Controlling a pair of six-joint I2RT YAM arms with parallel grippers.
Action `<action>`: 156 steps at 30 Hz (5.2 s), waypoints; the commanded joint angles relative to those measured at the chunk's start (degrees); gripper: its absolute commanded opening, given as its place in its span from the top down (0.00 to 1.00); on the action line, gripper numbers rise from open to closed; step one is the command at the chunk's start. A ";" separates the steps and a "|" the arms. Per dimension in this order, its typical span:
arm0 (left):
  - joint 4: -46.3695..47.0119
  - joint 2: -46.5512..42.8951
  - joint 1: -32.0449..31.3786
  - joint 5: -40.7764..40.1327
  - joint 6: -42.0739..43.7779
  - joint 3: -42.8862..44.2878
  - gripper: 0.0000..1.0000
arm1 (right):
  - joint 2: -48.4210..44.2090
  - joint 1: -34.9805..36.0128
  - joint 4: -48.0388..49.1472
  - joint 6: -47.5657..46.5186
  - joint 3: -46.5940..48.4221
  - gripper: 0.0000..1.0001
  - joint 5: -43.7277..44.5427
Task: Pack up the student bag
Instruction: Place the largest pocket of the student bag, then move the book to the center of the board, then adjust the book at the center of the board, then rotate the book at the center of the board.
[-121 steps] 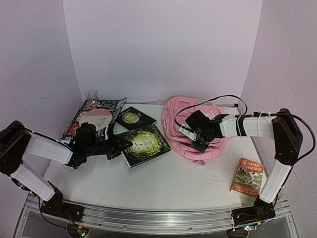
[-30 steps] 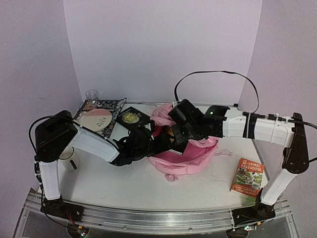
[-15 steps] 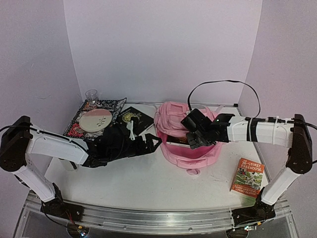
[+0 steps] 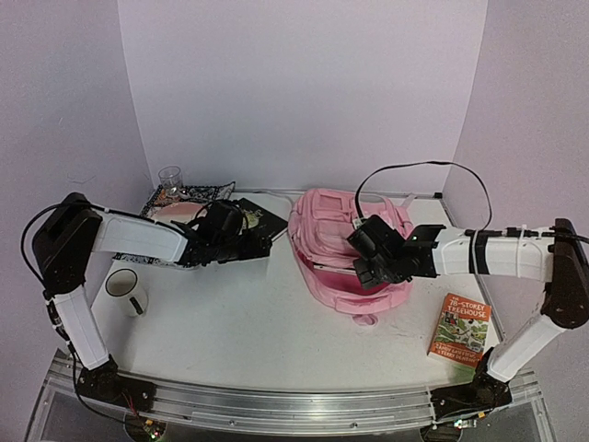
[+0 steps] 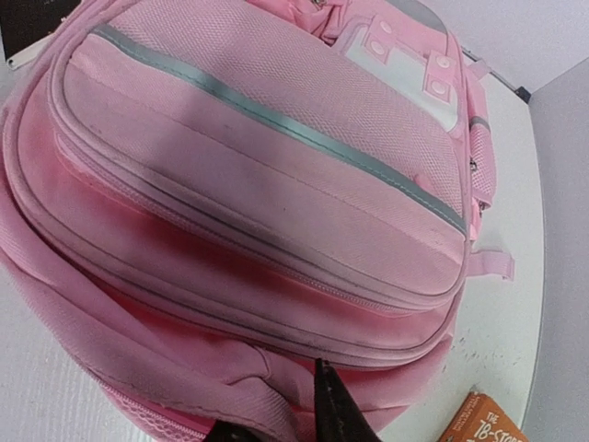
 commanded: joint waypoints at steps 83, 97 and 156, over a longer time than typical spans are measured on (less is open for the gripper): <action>-27.48 0.11 -11.22 5.41 3.93 -10.90 0.01 | 0.83 1.59 18.29 -8.97 3.46 0.02 -34.84; -32.85 -22.92 -9.89 9.37 -17.23 -16.13 0.00 | 22.31 1.86 15.67 -17.31 22.23 0.02 -42.29; -25.95 -18.62 2.02 20.59 -16.79 -15.05 0.10 | 15.62 6.61 15.11 2.52 6.89 0.02 -41.34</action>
